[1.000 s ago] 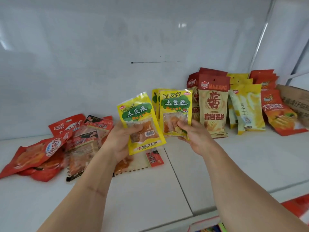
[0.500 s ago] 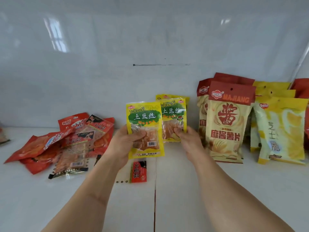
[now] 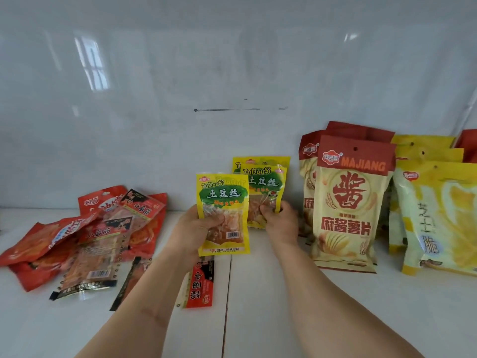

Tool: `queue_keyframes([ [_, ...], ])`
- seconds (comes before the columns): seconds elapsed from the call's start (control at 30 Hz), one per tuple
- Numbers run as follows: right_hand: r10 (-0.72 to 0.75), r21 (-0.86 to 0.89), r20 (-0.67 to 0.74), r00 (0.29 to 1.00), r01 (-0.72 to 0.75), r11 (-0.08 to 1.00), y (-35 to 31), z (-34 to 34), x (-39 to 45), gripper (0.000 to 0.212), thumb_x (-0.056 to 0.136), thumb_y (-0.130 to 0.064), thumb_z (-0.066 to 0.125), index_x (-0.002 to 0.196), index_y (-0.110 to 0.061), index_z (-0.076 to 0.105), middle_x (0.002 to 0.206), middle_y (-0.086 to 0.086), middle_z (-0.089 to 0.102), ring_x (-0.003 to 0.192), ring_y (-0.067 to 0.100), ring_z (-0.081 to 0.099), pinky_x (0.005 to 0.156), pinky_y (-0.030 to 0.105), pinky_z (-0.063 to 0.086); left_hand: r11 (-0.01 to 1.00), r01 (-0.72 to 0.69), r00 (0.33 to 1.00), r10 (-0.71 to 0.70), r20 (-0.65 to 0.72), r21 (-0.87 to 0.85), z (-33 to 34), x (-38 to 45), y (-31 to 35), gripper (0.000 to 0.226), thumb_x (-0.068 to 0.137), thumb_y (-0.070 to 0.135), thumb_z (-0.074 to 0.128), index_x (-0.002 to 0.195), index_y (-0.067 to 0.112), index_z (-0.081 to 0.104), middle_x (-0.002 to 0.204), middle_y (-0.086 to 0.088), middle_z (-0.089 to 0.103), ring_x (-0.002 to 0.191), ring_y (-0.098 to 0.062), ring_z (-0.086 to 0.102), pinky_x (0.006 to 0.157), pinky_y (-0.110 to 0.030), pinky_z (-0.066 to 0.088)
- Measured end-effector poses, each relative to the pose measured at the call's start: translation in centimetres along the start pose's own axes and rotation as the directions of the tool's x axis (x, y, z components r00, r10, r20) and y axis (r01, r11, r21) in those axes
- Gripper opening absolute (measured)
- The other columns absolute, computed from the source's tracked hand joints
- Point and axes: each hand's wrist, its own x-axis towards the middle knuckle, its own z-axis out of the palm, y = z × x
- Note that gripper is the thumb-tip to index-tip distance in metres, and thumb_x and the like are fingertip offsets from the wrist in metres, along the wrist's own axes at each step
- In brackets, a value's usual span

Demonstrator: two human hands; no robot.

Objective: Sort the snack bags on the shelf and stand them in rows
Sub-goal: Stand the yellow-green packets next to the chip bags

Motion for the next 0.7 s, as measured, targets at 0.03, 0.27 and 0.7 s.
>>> queue_keyframes([
  [0.03, -0.001, -0.019, -0.009, 1.000, 0.001, 1.000, 0.1, 0.2, 0.1, 0.018, 0.084, -0.031, 0.073, 0.094, -0.019, 0.064, 0.095, 0.004, 0.070, 0.095, 0.029, 0.064, 0.083, 0.046, 0.055, 1.000, -0.003, 1.000, 0.003, -0.001, 0.009, 0.0, 0.2, 0.0, 0.027, 0.091, -0.005, 0.061, 0.113, 0.008, 0.068, 0.099, -0.014, 0.078, 0.082, -0.029, 0.076, 0.064, -0.039, 0.061],
  [0.27, 0.010, 0.015, -0.056, 0.998, -0.009, 1.000, -0.6, -0.2, -0.4, 0.028, 0.090, -0.034, 0.069, 0.107, -0.012, 0.065, 0.100, 0.004, 0.070, 0.092, 0.023, 0.066, 0.075, 0.032, 0.051, 0.999, 0.005, 1.000, -0.004, -0.014, 0.047, 1.3, 1.6, -0.8, 0.026, 0.090, -0.005, 0.062, 0.111, 0.010, 0.069, 0.091, -0.009, 0.078, 0.073, -0.023, 0.076, 0.060, -0.038, 0.061],
  [0.7, -0.245, -0.672, 0.070, 0.967, 0.227, 0.705, 0.4, -1.8, -6.5, 0.029, 0.100, -0.017, 0.037, 0.120, -0.005, 0.054, 0.121, 0.014, 0.056, 0.111, 0.031, 0.055, 0.088, 0.038, 0.048, 0.985, -0.106, 0.994, 0.106, 0.004, 0.135, 5.8, 4.3, -2.1, 0.021, 0.086, 0.002, 0.069, 0.099, 0.017, 0.074, 0.096, -0.010, 0.078, 0.089, -0.033, 0.075, 0.083, -0.054, 0.060],
])
